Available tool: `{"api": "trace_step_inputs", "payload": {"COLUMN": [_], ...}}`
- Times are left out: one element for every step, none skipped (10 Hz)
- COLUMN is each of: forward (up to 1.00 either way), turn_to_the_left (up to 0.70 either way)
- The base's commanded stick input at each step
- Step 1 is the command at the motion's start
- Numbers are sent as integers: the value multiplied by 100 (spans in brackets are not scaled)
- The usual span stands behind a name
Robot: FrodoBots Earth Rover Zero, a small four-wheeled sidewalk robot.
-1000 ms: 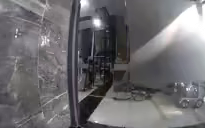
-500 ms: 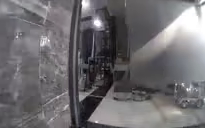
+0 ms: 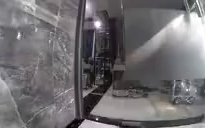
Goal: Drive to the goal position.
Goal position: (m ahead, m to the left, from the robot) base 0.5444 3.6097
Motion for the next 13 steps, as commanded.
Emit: {"api": "trace_step_inputs", "payload": {"forward": [0,0,0,0,0,0,0,0,0,0,0,0,0], "turn_to_the_left": [-2,-20,-45,-45,-45,-45,-45,-7,0,0,0,0,0]}}
